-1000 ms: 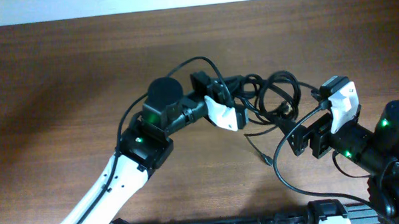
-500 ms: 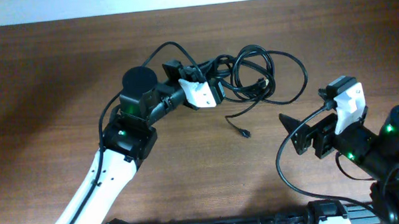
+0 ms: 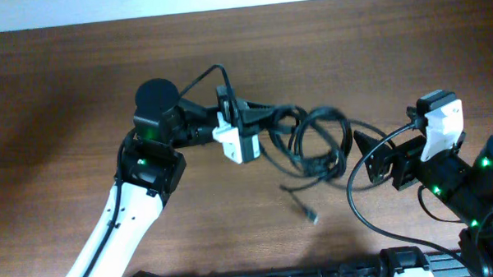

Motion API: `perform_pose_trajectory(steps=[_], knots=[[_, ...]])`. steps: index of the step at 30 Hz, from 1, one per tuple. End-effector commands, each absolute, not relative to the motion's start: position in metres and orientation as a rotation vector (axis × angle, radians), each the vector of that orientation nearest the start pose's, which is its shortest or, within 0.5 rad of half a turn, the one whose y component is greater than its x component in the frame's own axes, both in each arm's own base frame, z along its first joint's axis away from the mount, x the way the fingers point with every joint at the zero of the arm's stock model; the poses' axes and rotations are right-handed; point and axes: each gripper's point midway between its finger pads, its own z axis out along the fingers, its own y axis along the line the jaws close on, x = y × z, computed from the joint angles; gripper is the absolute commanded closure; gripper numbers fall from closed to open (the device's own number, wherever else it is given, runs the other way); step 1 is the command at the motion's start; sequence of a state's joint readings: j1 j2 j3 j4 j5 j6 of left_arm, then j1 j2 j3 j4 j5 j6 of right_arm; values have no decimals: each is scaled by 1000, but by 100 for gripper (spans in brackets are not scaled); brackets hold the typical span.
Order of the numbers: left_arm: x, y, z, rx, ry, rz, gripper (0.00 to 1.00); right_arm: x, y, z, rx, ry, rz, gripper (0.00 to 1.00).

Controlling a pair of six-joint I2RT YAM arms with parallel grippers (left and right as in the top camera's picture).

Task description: Untangle cables

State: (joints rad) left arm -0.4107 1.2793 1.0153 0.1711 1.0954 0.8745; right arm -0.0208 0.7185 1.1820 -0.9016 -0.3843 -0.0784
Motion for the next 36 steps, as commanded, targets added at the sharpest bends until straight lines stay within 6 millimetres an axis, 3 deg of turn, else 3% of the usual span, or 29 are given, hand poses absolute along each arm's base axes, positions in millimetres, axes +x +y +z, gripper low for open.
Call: perform_pose_trajectory(steps=[1, 10, 14, 27, 30, 36], knots=[[219, -276, 354, 1563, 480, -716, 100, 223, 64, 363, -312, 1931, 348, 1], [219, -276, 354, 1563, 479, -717, 100, 205, 95, 366, -502, 1880, 516, 1], [235, -278, 353, 1536, 553, -640, 100, 192, 109, 363, -615, 1859, 586, 1], [251, -276, 353, 1510, 607, -562, 100, 192, 110, 363, -612, 1861, 593, 1], [250, -276, 353, 1512, 601, -569, 100, 194, 110, 370, -573, 1848, 621, 1], [242, -281, 352, 1526, 578, -601, 100, 173, 139, 404, -759, 1637, 798, 1]])
